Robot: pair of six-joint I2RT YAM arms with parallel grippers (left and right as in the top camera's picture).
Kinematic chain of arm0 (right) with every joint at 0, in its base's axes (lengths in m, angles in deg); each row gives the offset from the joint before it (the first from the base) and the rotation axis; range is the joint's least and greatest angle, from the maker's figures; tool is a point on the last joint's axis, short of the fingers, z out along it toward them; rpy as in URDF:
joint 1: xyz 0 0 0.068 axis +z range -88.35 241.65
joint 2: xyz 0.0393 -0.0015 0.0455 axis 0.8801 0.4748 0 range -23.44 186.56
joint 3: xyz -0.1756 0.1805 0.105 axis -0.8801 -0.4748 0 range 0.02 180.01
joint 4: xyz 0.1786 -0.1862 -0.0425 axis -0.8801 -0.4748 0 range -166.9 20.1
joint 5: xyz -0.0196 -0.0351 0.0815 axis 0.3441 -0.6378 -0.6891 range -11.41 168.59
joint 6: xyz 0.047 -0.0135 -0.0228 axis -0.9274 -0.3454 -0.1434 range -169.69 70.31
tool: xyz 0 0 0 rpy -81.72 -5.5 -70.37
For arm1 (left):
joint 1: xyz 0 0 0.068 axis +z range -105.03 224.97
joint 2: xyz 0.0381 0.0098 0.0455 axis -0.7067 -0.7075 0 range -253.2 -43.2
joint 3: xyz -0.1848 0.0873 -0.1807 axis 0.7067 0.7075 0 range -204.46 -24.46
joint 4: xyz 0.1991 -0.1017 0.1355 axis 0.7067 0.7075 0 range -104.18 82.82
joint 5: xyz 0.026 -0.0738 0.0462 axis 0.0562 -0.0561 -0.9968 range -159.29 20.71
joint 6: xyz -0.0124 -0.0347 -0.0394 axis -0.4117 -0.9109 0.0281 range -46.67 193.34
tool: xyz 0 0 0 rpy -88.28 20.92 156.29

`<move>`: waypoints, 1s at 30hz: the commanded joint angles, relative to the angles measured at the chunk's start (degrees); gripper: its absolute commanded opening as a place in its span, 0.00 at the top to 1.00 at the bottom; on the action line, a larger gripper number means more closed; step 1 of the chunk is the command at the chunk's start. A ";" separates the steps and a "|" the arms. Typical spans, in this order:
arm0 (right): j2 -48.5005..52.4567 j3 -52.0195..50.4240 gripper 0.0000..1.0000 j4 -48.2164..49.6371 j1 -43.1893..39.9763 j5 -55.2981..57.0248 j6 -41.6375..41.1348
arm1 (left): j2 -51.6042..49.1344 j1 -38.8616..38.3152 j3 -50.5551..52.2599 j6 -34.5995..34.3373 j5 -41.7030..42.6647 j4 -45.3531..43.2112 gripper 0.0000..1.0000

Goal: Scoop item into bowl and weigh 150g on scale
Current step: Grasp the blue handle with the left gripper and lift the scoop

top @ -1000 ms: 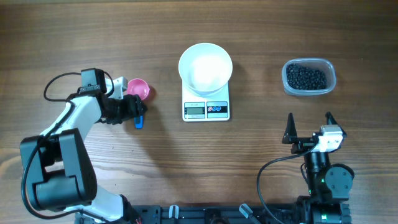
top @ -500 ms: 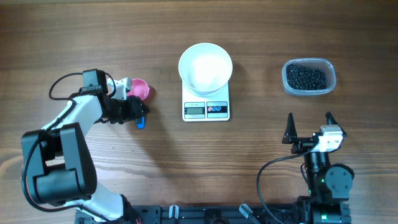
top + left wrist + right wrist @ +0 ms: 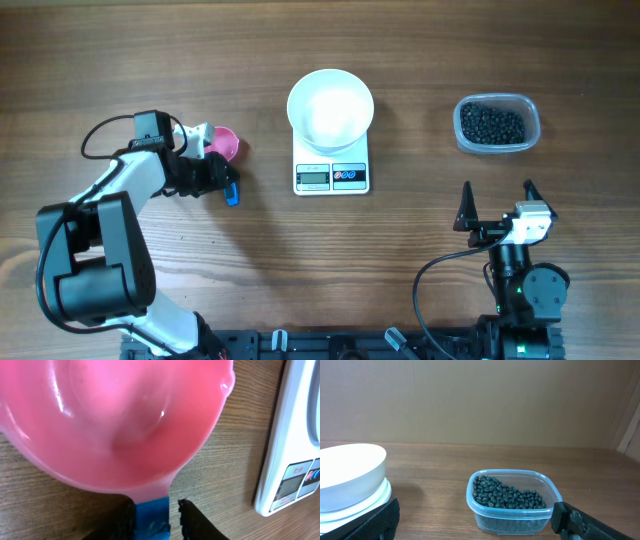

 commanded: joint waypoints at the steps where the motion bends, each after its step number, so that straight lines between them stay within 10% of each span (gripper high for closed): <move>1: -0.46 -0.07 0.00 0.07 0.31 -0.48 -0.46 | -1.77 0.04 0.68 0.63 -1.86 -0.42 0.68; 19: -0.46 -0.07 0.00 0.07 0.31 -0.48 -0.48 | 0.57 0.04 -1.14 -9.27 -0.92 -2.05 0.96; 30: -0.46 -0.07 0.00 0.07 0.31 -0.48 -0.46 | 19.93 0.02 -2.64 -26.49 20.61 -1.16 0.96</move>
